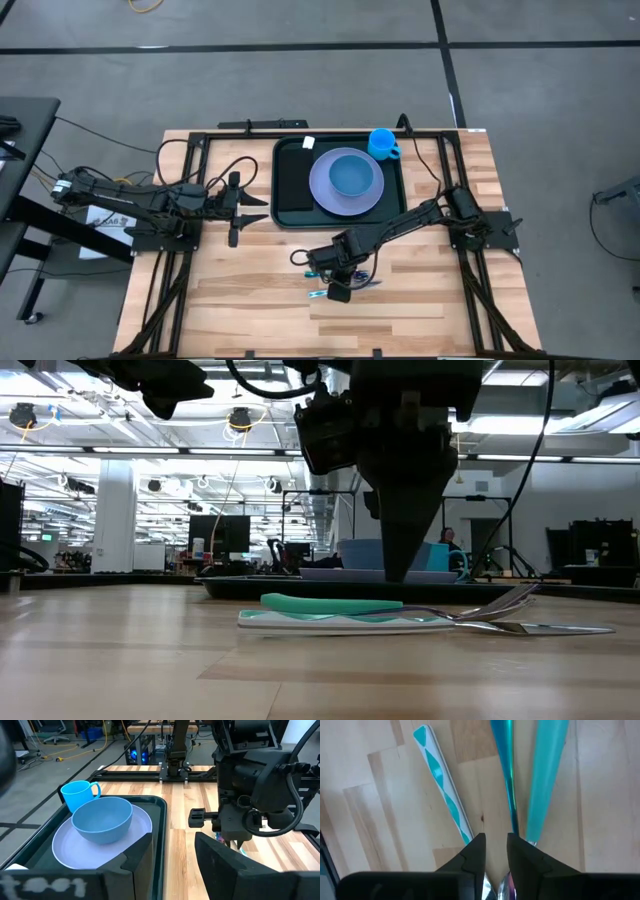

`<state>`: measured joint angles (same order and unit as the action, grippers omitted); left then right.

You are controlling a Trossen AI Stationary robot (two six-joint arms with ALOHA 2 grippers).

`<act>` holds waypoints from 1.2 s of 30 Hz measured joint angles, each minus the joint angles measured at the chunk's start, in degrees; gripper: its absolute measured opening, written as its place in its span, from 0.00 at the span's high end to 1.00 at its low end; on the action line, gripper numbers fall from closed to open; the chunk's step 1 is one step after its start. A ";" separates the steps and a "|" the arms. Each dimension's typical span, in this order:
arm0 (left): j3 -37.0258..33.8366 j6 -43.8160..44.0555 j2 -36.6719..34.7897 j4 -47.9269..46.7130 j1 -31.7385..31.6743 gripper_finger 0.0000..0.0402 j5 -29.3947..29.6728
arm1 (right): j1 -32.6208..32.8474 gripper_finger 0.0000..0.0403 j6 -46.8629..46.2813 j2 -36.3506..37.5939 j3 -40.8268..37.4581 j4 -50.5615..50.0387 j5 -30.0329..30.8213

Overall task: Set up tray
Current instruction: Put the blue fork on the black napkin on the black tray

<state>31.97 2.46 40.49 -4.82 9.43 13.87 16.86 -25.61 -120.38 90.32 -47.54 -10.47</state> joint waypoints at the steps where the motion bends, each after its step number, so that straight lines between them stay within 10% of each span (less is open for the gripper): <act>1: 0.00 -0.02 -0.02 0.00 -0.02 0.66 0.00 | 0.00 0.82 0.00 0.00 0.00 -0.09 -0.06; 36: 0.00 0.02 -0.02 -0.02 -0.01 0.66 -0.02 | -0.25 0.82 2.12 -3.63 3.15 -7.39 3.37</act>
<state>31.97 2.48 40.47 -4.84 9.42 13.85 16.61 -23.49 -124.01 93.47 -54.93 -7.10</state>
